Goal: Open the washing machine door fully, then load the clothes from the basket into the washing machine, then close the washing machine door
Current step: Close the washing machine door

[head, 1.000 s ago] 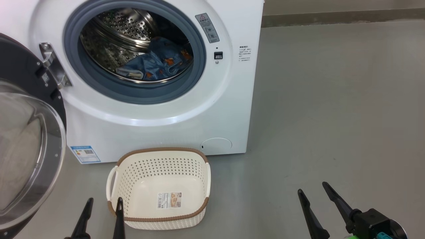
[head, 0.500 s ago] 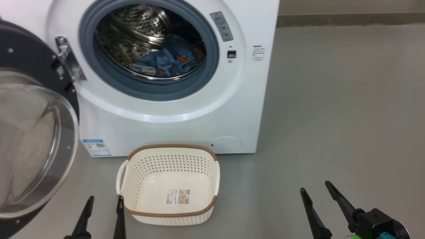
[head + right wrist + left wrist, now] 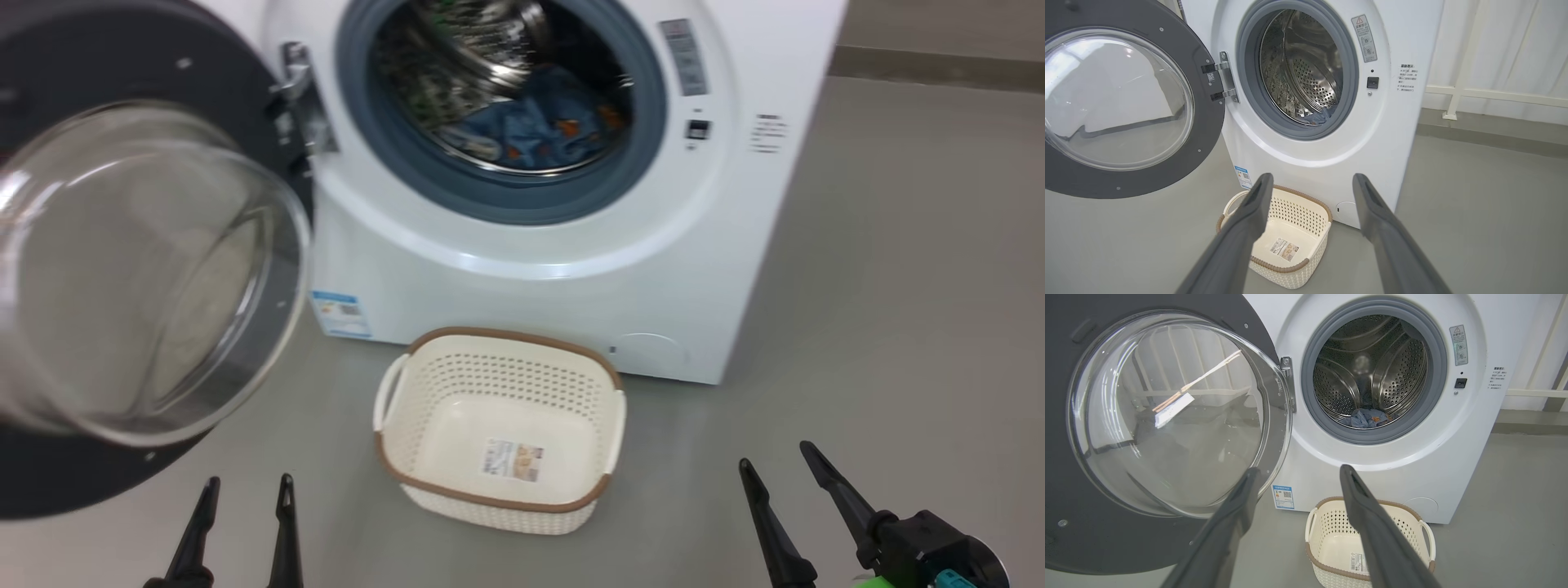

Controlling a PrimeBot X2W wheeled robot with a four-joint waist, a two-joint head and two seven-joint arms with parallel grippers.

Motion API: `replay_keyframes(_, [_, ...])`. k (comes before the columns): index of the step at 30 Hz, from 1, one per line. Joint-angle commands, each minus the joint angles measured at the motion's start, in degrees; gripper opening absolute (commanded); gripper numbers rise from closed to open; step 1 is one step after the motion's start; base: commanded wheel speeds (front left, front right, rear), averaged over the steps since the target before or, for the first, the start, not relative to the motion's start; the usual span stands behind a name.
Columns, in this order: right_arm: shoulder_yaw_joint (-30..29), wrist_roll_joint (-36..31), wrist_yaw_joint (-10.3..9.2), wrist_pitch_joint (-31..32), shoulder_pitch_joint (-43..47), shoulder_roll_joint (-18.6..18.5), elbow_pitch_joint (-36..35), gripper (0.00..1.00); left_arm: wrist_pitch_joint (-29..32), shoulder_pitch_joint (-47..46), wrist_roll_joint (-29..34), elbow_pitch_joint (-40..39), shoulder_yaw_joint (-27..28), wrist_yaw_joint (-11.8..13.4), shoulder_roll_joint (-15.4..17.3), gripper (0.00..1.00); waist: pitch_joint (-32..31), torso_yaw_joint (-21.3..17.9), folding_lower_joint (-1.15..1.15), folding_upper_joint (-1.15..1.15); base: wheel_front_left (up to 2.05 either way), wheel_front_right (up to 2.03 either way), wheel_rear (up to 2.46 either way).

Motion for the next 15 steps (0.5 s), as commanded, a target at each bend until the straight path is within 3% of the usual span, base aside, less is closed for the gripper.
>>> replay_keyframes(1, [1.40,-0.28,0.09,-0.29,-2.48,-0.29,-1.83,1.00,-0.77,-2.99,-0.50,-1.55,2.27,0.57,0.80,1.00,0.87,5.54,0.00,0.00,0.00,0.00,0.00])
replay_keyframes(10, [1.81,-0.82,0.09,0.12,-2.97,-0.29,-2.17,1.00,-1.52,-3.33,-0.99,-0.88,2.00,0.40,0.01,1.00,1.36,13.90,0.00,0.00,0.00,0.00,0.00])
replay_keyframes(15, [3.28,-1.36,0.09,0.84,-4.25,-0.29,-2.23,1.00,-2.27,-2.66,-1.22,-1.01,2.68,1.02,-0.54,1.00,2.35,15.21,0.00,0.00,0.00,0.00,0.00])
